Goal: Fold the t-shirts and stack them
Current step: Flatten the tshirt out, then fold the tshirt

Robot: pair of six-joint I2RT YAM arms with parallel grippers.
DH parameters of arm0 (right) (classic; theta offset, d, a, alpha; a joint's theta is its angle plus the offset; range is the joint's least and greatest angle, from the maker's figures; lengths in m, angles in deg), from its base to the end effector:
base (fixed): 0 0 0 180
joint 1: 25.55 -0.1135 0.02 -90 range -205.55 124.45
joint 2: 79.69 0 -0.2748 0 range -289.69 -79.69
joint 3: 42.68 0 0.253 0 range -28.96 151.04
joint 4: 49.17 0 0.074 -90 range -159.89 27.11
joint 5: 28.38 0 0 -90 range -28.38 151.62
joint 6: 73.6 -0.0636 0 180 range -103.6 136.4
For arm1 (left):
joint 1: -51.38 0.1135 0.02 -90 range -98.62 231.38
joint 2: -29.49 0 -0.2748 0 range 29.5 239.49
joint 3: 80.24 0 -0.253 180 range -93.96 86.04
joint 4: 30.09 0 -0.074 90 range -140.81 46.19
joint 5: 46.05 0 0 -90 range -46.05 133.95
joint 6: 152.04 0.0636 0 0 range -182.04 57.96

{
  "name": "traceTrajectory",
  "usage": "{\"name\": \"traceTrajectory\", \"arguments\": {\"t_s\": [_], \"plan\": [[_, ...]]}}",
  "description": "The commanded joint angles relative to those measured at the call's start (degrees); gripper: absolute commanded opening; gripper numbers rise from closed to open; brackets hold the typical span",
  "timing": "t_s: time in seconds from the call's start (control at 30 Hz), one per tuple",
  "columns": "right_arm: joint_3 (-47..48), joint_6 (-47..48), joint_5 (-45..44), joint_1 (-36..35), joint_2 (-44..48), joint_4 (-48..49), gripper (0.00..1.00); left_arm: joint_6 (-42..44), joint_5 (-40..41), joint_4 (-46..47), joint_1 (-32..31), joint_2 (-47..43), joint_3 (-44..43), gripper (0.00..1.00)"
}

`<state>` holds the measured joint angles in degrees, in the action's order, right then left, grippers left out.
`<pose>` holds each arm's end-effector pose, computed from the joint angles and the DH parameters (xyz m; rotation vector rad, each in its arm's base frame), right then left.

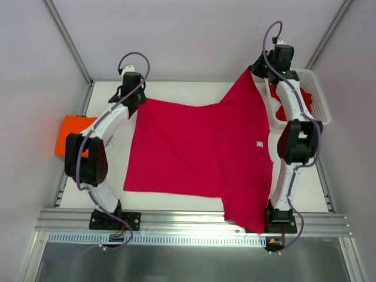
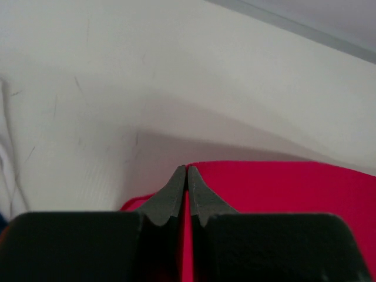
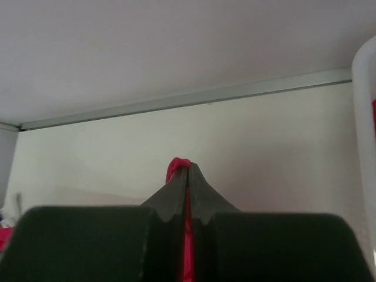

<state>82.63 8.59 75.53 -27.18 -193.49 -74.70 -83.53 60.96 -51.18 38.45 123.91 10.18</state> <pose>0.5099 0.0298 0.3825 -0.0747 1.8195 0.3369 0.4082 -0.0746 0.3072 -0.3350 1.9750 -0.0843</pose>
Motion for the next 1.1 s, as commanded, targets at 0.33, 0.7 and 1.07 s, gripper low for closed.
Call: {"name": "traceTrajectory", "arguments": {"t_s": [0.33,0.7,1.07], "plan": [[21.7,0.7,-2.6,0.2,-27.5,-3.6,0.00,8.2,0.2,6.7,3.7,31.3,-29.7,0.00],[9.7,5.9,-5.7,0.2,-17.9,-4.0,0.00,4.8,8.6,7.0,4.5,30.1,-20.1,0.00],[1.3,9.4,-9.0,0.2,-6.1,-5.6,0.00,3.8,10.0,10.0,4.7,18.3,-12.6,0.00]]}}
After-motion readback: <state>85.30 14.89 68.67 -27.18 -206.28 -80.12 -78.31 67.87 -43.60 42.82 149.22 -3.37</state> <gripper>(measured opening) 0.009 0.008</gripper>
